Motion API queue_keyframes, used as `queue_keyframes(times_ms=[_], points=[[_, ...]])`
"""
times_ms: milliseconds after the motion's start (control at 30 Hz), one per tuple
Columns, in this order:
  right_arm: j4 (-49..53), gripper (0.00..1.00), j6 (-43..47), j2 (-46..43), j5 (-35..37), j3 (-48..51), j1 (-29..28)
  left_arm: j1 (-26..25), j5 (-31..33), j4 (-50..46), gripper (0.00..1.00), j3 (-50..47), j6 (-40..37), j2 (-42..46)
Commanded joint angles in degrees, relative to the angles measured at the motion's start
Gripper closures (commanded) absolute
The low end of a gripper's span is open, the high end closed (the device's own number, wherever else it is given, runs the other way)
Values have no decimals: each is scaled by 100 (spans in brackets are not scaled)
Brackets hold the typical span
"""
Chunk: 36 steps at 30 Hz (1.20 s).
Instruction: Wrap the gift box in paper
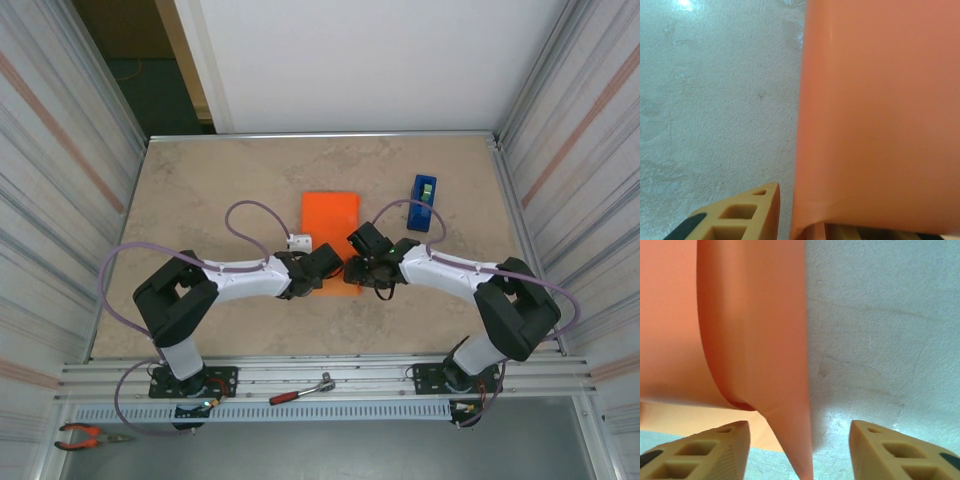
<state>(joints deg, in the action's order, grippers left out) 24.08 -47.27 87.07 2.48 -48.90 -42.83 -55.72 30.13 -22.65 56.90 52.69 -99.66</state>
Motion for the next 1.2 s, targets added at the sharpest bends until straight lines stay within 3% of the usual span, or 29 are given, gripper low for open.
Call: queue_keyframes(times_ms=[0, 67, 200, 233, 267, 300, 333, 367, 433, 467, 500, 533, 567, 600, 633, 700, 733, 767, 900, 1100, 1167], points=[[168, 61, -108, 136, 209, -165, -102, -53, 160, -2, 72, 74, 32, -83], [145, 100, -128, 211, 252, -195, -120, -63, 152, 2, 72, 79, 34, -97], [161, 97, -151, 240, 296, -234, -125, -72, 153, 6, 73, 93, 53, -105], [177, 75, -161, 234, 324, -250, -121, -70, 154, 6, 73, 82, 49, -102], [195, 47, -169, 231, 334, -251, -128, -72, 149, 7, 73, 84, 49, -95], [211, 40, -169, 232, 348, -255, -130, -70, 140, 7, 73, 76, 47, -96], [194, 41, -161, 233, 329, -256, -130, -70, 142, 7, 73, 75, 51, -87], [187, 48, -160, 239, 317, -251, -130, -71, 138, 15, 73, 73, 51, -89], [130, 85, -160, 242, 252, -225, -139, -72, 143, 39, 73, 66, 52, -67], [107, 98, -185, 246, 227, -208, -142, -70, 142, 50, 73, 58, 49, -61], [97, 99, -203, 241, 227, -190, -157, -70, 140, 58, 73, 57, 34, -47], [105, 92, -233, 239, 242, -177, -170, -76, 141, 67, 73, 49, 40, -47], [115, 67, -279, 232, 259, -165, -186, -70, 134, 90, 73, 32, 28, -36], [115, 52, -313, 219, 292, -141, -201, -70, 129, 116, 73, 16, 31, -11], [115, 55, -331, 222, 297, -122, -200, -70, 124, 129, 73, 5, 30, -11], [55, 92, -367, 207, 288, -76, -208, -72, 117, 162, 72, -19, 9, 25], [49, 97, -377, 205, 297, -63, -202, -70, 118, 180, 72, -21, -8, 42], [75, 96, -393, 205, 329, -82, -205, -75, 113, 195, 71, -29, -35, 70], [182, 74, -420, 183, 437, -144, -179, -70, 85, 270, 60, -128, -209, 249], [229, 73, -389, 171, 462, -133, -105, -64, -61, 310, 50, -623, -293, 838], [229, 64, -385, 170, 464, -111, -81, -40, -202, 477, 49, -829, -385, 1008]])
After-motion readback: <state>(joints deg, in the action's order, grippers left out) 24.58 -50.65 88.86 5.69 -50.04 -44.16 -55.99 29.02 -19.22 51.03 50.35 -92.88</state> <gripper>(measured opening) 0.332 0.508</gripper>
